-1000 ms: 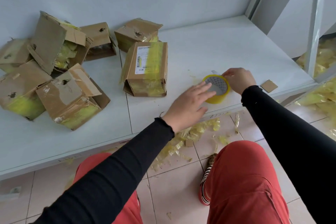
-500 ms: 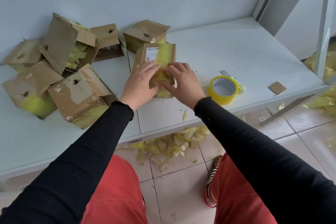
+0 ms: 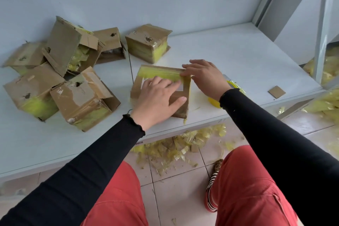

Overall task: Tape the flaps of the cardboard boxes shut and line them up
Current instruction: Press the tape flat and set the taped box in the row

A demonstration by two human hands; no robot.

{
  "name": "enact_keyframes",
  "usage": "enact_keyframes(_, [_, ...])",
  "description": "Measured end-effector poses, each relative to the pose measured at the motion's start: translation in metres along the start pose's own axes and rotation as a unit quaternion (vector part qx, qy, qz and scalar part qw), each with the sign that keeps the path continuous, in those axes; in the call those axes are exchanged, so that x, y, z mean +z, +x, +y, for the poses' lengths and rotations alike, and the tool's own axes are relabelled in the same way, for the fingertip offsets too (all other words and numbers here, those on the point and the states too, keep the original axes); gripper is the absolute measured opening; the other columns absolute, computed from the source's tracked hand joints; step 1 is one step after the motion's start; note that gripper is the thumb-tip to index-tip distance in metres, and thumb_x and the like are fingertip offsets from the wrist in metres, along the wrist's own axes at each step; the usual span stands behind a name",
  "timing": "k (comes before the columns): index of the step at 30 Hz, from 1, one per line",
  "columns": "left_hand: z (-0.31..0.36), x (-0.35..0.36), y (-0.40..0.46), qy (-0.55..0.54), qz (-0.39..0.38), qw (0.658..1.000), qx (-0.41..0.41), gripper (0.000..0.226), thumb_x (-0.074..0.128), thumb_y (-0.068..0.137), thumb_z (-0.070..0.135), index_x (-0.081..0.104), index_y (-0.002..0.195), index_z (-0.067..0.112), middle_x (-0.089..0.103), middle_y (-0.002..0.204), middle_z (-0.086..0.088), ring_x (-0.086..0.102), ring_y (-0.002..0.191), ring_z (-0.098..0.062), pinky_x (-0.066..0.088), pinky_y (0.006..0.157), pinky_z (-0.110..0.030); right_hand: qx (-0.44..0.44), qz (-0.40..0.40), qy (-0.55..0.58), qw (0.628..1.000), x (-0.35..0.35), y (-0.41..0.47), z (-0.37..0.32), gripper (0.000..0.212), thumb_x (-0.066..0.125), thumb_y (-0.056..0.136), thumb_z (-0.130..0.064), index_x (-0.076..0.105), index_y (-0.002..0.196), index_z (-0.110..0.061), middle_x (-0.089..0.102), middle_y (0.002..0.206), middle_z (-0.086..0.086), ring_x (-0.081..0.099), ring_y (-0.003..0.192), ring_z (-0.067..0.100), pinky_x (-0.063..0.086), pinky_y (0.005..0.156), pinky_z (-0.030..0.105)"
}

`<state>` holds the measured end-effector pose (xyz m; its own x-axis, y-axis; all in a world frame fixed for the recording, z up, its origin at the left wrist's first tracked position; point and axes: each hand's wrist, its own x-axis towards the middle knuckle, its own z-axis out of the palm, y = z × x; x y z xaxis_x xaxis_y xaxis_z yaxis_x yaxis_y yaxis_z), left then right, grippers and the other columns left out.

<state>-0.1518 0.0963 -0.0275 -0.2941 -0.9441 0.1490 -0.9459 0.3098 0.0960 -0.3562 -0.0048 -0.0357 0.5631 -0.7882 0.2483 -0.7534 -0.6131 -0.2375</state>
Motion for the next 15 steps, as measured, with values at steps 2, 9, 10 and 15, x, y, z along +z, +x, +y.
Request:
enact_keyframes(2, [0.0, -0.004, 0.004, -0.056, -0.005, 0.998, -0.007, 0.068, 0.024, 0.101, 0.063, 0.053, 0.149, 0.025, 0.061, 0.135, 0.002, 0.045, 0.123, -0.022, 0.036, 0.102, -0.041, 0.0, -0.013, -0.008, 1.0, -0.006, 0.004, -0.006, 0.043, 0.049, 0.096, 0.001, 0.072, 0.123, -0.023, 0.069, 0.132, -0.003, 0.054, 0.132, 0.027, 0.04, 0.106, 0.042])
enact_keyframes(9, [-0.039, 0.006, 0.026, -0.033, -0.072, 0.995, -0.06, 0.063, 0.022, 0.111, 0.048, 0.01, 0.166, 0.019, 0.002, 0.173, 0.0, -0.001, 0.16, -0.017, 0.003, 0.13, -0.039, 0.032, -0.067, 0.03, 0.997, 0.011, 0.001, -0.055, 0.058, 0.029, 0.111, -0.042, 0.028, 0.161, -0.012, 0.028, 0.167, 0.008, 0.019, 0.157, 0.022, 0.01, 0.128, 0.042])
enact_keyframes(10, [-0.04, 0.01, 0.026, -0.031, -0.088, 0.994, -0.061, 0.063, 0.021, 0.112, 0.046, 0.004, 0.166, 0.019, -0.005, 0.173, 0.0, -0.007, 0.159, -0.015, -0.002, 0.129, -0.037, 0.032, -0.086, 0.026, 0.995, 0.017, -0.002, -0.058, 0.062, 0.025, 0.111, -0.044, 0.02, 0.163, -0.01, 0.017, 0.17, 0.009, 0.009, 0.159, 0.021, 0.004, 0.129, 0.04])
enact_keyframes(15, [-0.071, -0.001, 0.024, -0.298, -0.037, 0.947, -0.116, 0.061, 0.041, 0.109, 0.045, 0.016, 0.164, 0.038, 0.003, 0.168, 0.022, 0.002, 0.154, 0.001, 0.006, 0.125, -0.029, 0.08, -0.02, 0.213, 0.974, 0.02, -0.009, -0.052, 0.061, 0.038, 0.111, -0.033, 0.015, 0.163, -0.011, 0.003, 0.172, 0.005, -0.004, 0.159, 0.016, 0.0, 0.129, 0.033])
